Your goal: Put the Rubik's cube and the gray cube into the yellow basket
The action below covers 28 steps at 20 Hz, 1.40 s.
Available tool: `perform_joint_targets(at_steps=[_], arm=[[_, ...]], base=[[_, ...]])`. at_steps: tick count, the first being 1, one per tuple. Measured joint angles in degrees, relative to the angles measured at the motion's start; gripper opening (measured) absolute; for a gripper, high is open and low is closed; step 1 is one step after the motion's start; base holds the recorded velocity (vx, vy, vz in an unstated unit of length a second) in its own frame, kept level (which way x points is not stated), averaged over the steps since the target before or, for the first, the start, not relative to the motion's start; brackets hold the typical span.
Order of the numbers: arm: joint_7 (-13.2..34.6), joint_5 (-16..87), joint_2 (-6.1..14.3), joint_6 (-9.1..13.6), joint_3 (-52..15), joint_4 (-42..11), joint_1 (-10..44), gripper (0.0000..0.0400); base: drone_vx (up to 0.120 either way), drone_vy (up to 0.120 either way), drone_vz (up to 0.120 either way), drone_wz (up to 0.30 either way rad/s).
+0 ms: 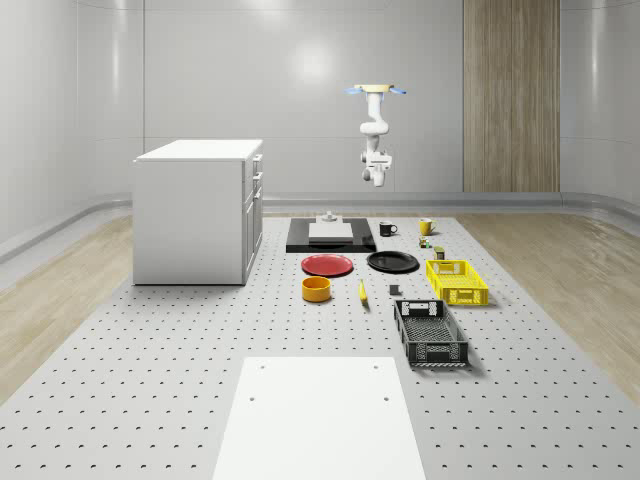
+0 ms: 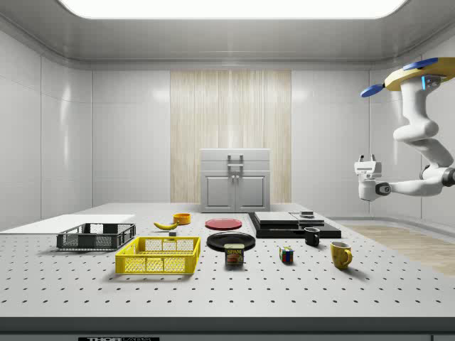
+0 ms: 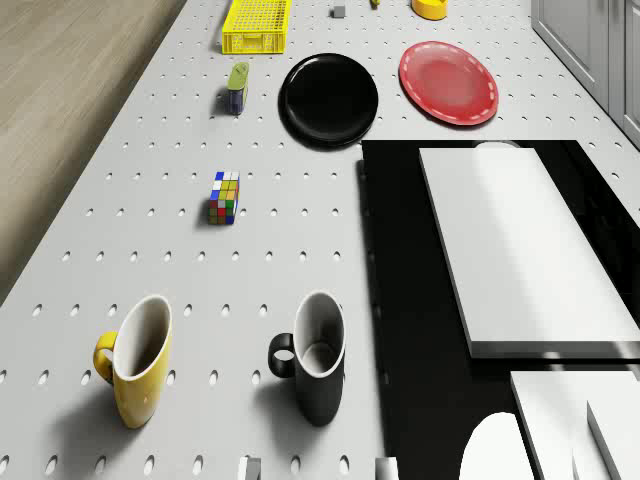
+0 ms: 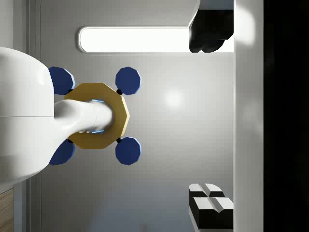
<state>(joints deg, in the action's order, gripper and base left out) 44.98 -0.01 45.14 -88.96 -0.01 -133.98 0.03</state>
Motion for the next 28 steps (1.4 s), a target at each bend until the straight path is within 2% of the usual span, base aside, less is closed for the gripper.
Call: perform_joint_targets(at_steps=[3,6,12,18,28], arm=[[-0.1,0.0,-0.4,3.1,0.0,3.6,0.1,0.04],[-0.1,-0.1,-1.4,5.6,-0.1,7.3,0.2,0.04],[-0.1,-0.1,-3.7,9.3,-0.1,13.5,0.3,0.04],[-0.2,-0.1,-4.7,10.7,-0.2,16.2,0.3,0.04],[-0.2,-0.1,-4.8,10.9,-0.2,16.9,0.4,0.04]], base=[[0.0,0.0,0.0,0.0],[0.0,0.12,0.0,0.0],[0.113,0.12,0.0,0.0],[0.12,0.12,0.0,0.0],[0.12,0.12,0.0,0.0]])
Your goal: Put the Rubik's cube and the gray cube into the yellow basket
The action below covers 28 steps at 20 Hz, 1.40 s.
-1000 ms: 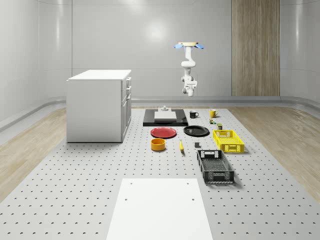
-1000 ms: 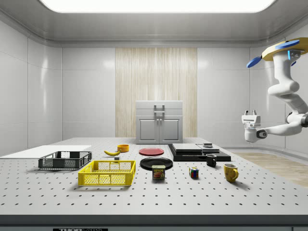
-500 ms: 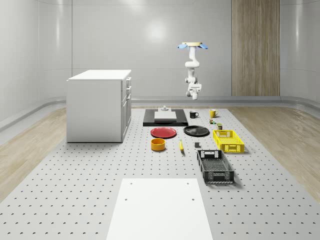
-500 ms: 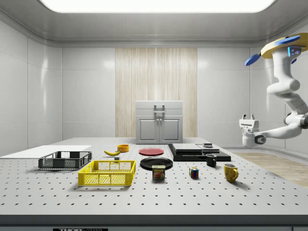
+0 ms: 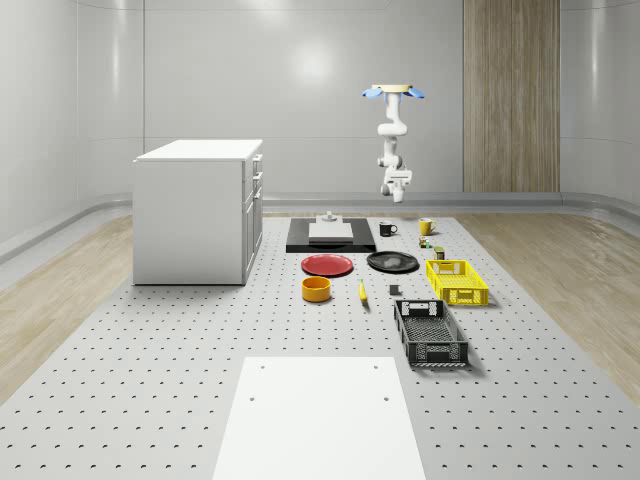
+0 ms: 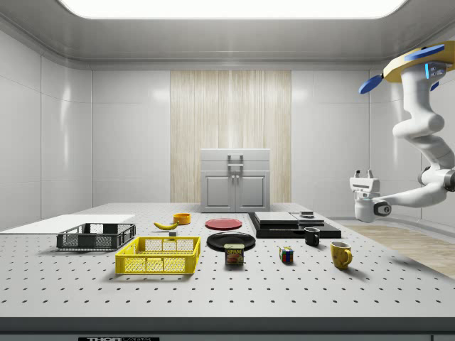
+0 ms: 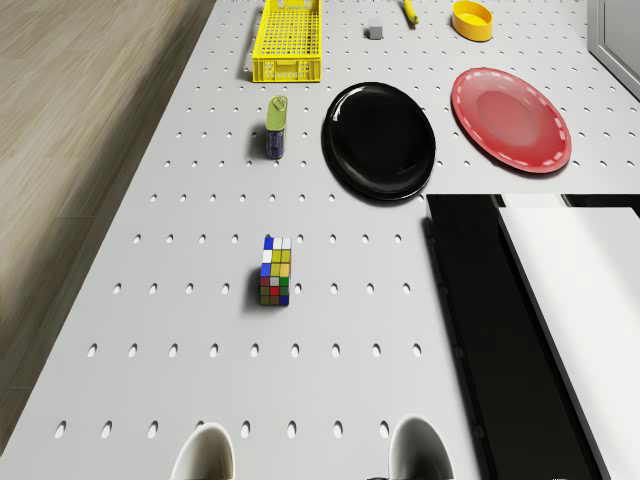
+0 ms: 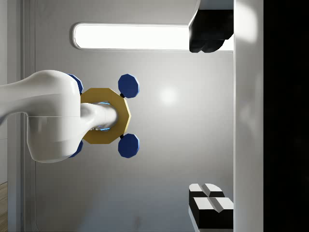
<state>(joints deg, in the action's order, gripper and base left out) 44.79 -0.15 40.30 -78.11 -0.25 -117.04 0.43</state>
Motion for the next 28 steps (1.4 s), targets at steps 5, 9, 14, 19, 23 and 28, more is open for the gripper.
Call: perform_joint_targets(at_steps=[5,9,14,19,23,28], arm=[[0.0,0.0,0.1,-0.2,0.0,-0.1,0.0,0.04],[0.0,0.0,0.2,-0.3,-0.1,-0.2,0.1,0.04],[0.0,0.1,0.4,-0.5,-0.2,-0.3,0.1,0.04],[0.0,0.4,0.5,-0.8,-0.3,-0.5,0.2,0.04],[0.1,0.8,0.6,-0.9,-0.6,-0.6,0.3,0.04],[0.2,1.8,0.8,-1.2,-1.4,-0.7,0.5,0.04]], base=[[0.12,0.12,0.0,0.0],[0.12,0.12,0.0,0.0],[0.12,0.12,0.0,0.0],[0.12,0.12,0.0,0.0],[0.12,0.04,0.0,0.0],[0.12,0.0,0.0,0.0]])
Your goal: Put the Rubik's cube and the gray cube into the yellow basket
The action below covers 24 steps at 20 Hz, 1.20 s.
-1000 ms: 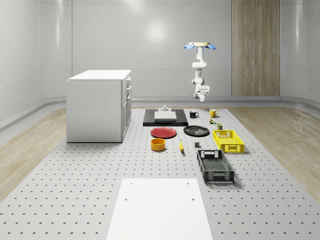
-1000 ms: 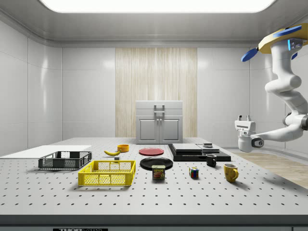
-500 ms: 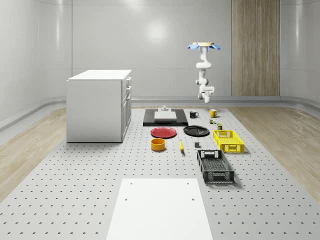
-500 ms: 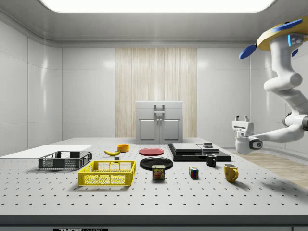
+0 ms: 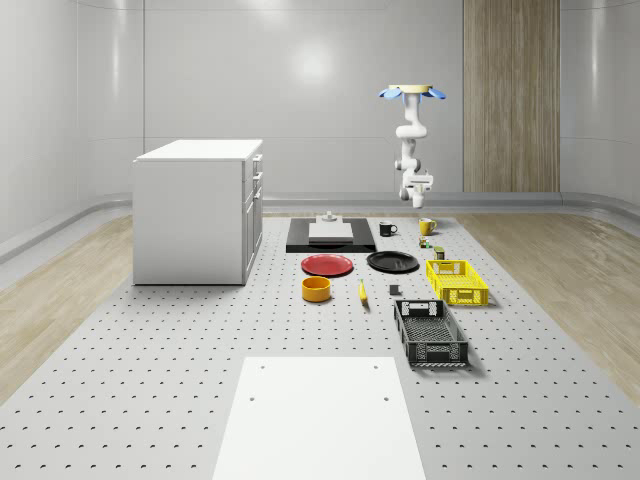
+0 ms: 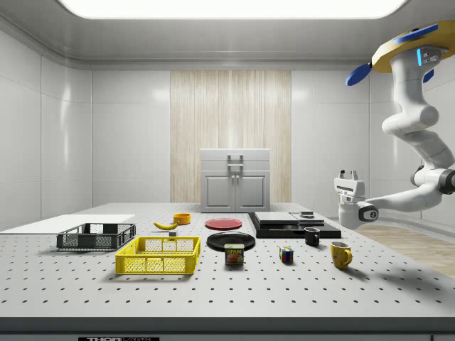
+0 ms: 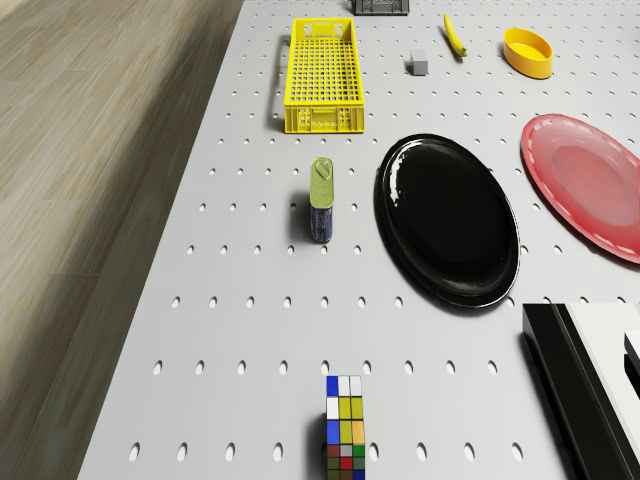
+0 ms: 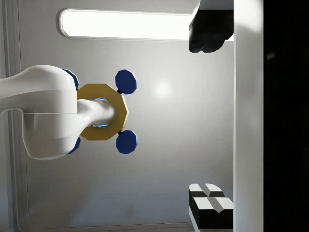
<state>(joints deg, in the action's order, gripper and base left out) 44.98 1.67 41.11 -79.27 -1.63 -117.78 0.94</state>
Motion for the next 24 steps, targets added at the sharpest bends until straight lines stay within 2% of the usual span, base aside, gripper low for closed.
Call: perform_joint_targets(at_steps=[9,13,15,19,22,24], arm=[[0.9,6.7,0.4,-0.5,-4.8,-0.7,1.5,0.04],[2.0,14.8,0.8,-0.9,-10.5,-2.2,3.3,0.04],[3.0,21.1,1.2,-1.2,-14.8,-3.9,4.7,0.04],[6.5,39.9,3.0,-2.1,-27.2,-11.4,9.2,0.04],[11.5,58.7,5.2,-2.5,-38.2,-21.6,14.5,0.04],[16.1,71.7,6.9,-1.9,-45.1,-29.2,19.2,0.04]], base=[[0.12,0.0,0.0,0.0],[0.12,0.0,-0.01,0.0],[0.12,0.0,-0.12,0.0],[0.12,0.0,-0.12,0.0],[0.12,0.0,-0.12,0.0],[0.12,0.0,-0.12,0.0]])
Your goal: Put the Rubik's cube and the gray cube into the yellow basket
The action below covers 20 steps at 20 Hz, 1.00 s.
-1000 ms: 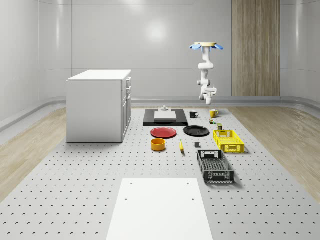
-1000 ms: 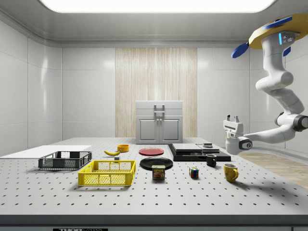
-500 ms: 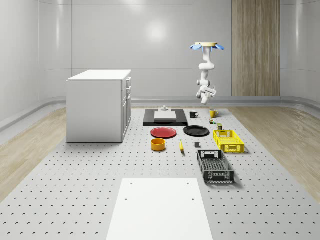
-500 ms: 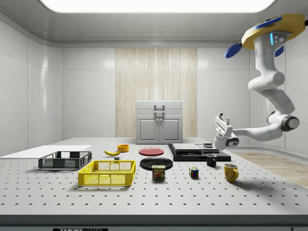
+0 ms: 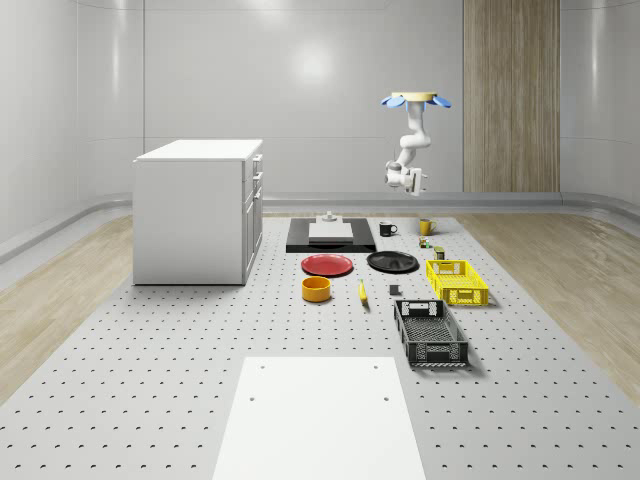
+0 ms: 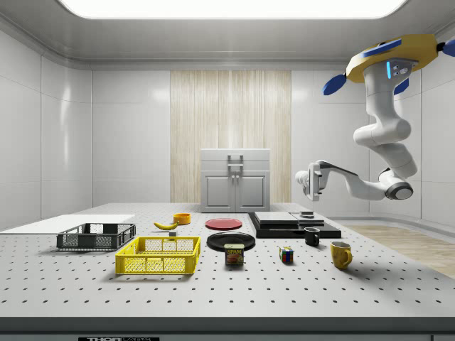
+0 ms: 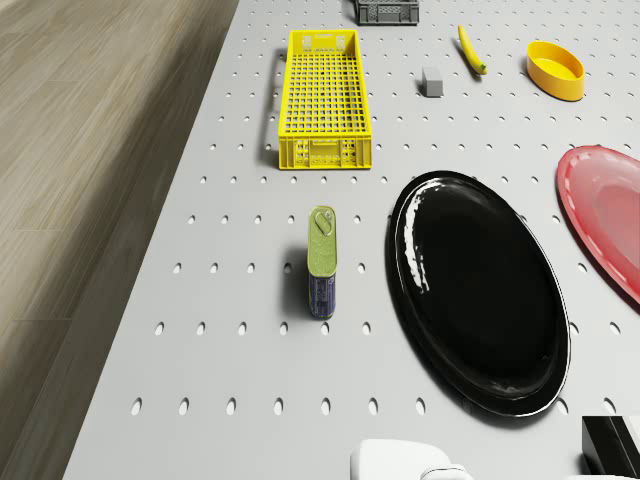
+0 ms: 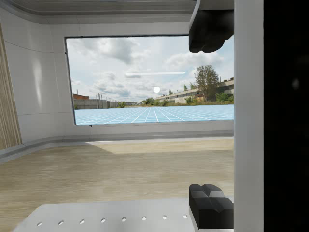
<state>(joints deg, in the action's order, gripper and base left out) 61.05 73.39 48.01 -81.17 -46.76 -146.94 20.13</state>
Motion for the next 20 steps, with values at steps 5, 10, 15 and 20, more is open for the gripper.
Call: perform_joint_targets(at_steps=[5,10,15,20], arm=[[12.5,25.2,3.9,5.6,-12.8,-13.2,15.1,0.04],[21.0,36.2,7.3,11.4,-19.5,-17.7,27.5,0.04],[25.4,39.6,10.0,14.0,-22.8,-18.8,34.2,0.04],[27.6,40.2,12.0,14.4,-24.4,-19.0,37.4,0.04]], base=[[0.12,0.0,-0.12,0.0],[0.12,-0.056,-0.12,0.0],[0.12,-0.096,-0.12,0.0],[0.12,0.0,-0.12,0.0]])
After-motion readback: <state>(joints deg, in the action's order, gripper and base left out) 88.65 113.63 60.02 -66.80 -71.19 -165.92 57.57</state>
